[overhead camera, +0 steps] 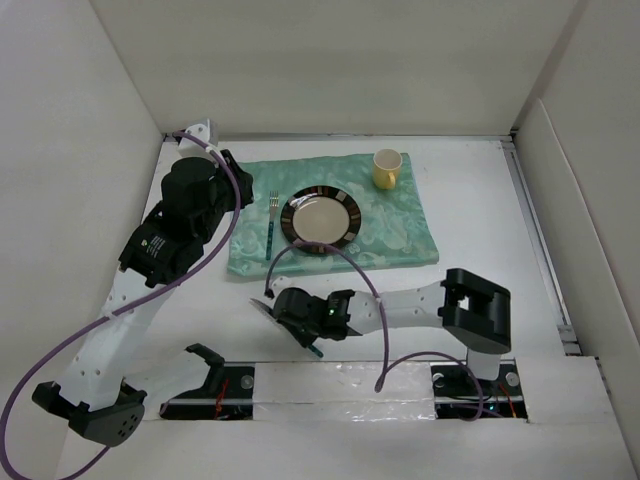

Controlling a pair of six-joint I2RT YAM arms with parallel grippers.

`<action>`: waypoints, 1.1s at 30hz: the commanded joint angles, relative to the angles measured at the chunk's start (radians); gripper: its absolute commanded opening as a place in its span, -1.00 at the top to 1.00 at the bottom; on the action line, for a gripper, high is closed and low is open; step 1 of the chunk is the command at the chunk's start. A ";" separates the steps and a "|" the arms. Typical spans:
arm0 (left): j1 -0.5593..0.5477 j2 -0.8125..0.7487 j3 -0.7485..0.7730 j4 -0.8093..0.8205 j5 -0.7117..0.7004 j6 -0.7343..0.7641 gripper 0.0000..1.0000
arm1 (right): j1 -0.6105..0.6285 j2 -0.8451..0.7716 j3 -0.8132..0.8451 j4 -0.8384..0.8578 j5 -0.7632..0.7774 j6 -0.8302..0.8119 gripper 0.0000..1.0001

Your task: Set the dinner table for one person

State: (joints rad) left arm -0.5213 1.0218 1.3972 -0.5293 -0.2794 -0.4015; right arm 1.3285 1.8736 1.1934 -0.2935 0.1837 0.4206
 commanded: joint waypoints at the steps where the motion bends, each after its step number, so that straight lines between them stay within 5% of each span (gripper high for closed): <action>1: 0.003 -0.025 0.039 0.022 -0.032 -0.003 0.65 | 0.005 -0.170 0.011 -0.045 0.019 -0.019 1.00; 5: 0.003 -0.020 0.029 0.041 -0.026 0.003 0.57 | -0.113 -0.342 0.034 -0.073 0.010 -0.020 1.00; 8: 0.003 0.013 0.017 0.051 0.014 0.001 0.57 | -0.373 -0.409 0.023 -0.053 0.014 -0.037 1.00; 16: 0.003 0.015 -0.023 0.075 0.062 -0.008 0.57 | -0.694 -0.208 0.138 -0.068 -0.055 -0.086 1.00; 33: 0.003 0.041 -0.096 0.107 0.066 -0.017 0.56 | -0.885 0.087 0.273 -0.099 -0.044 -0.114 1.00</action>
State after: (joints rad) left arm -0.5213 1.0584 1.3025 -0.4755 -0.2169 -0.4095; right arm 0.4431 1.9350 1.4158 -0.4053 0.1314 0.3111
